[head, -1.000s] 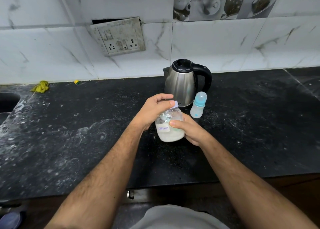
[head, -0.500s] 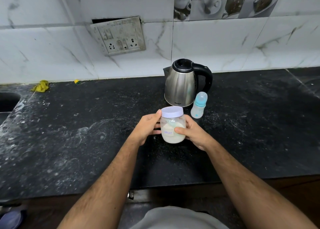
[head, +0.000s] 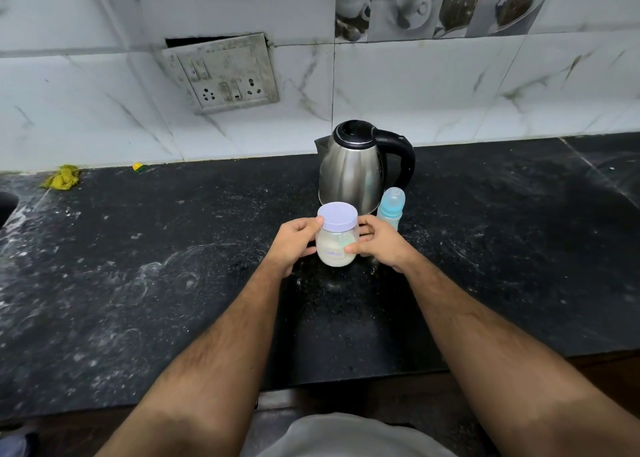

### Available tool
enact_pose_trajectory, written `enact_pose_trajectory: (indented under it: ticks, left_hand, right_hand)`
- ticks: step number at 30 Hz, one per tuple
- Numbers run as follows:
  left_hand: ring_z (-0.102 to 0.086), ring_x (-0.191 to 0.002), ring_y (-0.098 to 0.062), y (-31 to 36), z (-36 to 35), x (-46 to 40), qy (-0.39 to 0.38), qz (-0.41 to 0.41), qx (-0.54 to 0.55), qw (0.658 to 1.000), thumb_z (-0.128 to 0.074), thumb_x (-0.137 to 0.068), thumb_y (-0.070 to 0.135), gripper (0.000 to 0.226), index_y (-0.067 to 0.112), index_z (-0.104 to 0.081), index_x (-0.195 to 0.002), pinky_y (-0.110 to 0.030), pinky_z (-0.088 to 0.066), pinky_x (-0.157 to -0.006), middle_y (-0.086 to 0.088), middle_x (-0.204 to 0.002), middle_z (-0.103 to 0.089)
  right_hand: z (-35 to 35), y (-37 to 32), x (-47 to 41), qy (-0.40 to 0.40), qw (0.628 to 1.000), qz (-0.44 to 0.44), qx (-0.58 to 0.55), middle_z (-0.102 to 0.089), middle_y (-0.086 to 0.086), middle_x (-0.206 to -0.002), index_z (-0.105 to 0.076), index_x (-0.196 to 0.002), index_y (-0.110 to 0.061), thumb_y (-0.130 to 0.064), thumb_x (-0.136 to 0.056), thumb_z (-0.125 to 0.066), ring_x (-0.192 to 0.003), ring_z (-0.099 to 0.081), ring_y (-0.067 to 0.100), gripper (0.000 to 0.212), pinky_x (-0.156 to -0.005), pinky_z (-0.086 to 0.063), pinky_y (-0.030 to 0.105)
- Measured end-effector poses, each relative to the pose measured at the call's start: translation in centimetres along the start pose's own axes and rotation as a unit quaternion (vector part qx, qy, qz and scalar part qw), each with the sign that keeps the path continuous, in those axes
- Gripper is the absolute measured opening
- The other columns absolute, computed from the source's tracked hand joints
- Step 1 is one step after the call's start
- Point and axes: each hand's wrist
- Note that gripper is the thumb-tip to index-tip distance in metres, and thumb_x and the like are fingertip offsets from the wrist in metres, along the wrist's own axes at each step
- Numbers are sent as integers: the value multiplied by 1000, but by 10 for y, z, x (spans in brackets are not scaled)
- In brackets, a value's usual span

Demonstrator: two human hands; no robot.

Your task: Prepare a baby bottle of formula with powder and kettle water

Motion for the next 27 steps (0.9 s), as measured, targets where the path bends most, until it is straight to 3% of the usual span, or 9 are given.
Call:
enact_pose_trajectory:
  ticks: [5, 11, 16, 20, 24, 27]
  left_hand:
    - [-65, -109, -14, 5, -2, -15, 1, 0, 4, 1000, -58, -98, 29, 29, 10, -68, -117, -24, -55, -77, -5, -118, -70]
    - [-62, -101, -6, 5, -5, -28, -5, -8, -17, 1000, -58, -98, 22, 29, 9, -65, -123, -18, -53, -81, -3, -118, -68]
    - [-62, -94, 1, 0, -3, -33, -15, -7, -16, 1000, -58, -98, 20, 31, 8, -63, -126, -13, -53, -77, 0, -115, -68]
    - [-63, -94, 0, -3, -1, -37, -20, -2, -10, 1000, -60, -97, 19, 33, 8, -61, -128, -17, -53, -83, 2, -111, -69]
    - [-63, -102, -6, -4, -1, -39, -21, -2, 0, 1000, -60, -97, 19, 36, 7, -59, -131, -16, -53, -83, 0, -114, -68]
    - [-56, -123, -14, -4, -1, -38, -12, 1, -7, 1000, -63, -95, 22, 50, 7, -49, -141, -22, -50, -90, -6, -135, -60]
  right_hand:
    - [3, -2, -18, 14, 999, 6, 29, -63, -3, -91, -53, -132, -1, 12, -75, -75, -78, -60, 4, 63, -61, -49, 9]
    - [-3, 6, -32, 43, 997, 9, 66, -66, 9, -110, -50, -138, -5, 11, -74, -75, -79, -63, 9, 70, -59, -49, 10]
    - [-4, 8, -39, 52, 996, 22, 76, -65, 12, -122, -50, -138, -5, 14, -73, -74, -95, -64, 20, 71, -79, -53, 29]
    - [-6, 10, -43, 55, 995, 17, 86, -65, 9, -127, -48, -141, -9, 14, -73, -73, -97, -66, 22, 76, -83, -55, 33]
    - [-7, 10, -43, 61, 992, 21, 112, -63, 7, -129, -44, -145, -12, 11, -75, -73, -94, -62, 18, 79, -83, -54, 30]
    - [-7, 12, -43, 65, 988, 5, 141, -58, 6, -138, -32, -153, -17, 1, -77, -78, -99, -60, 18, 91, -95, -53, 38]
Point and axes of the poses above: each hand's wrist, its own x-axis away from the middle knuckle, its own z-axis out of the back of the hand, y = z × x
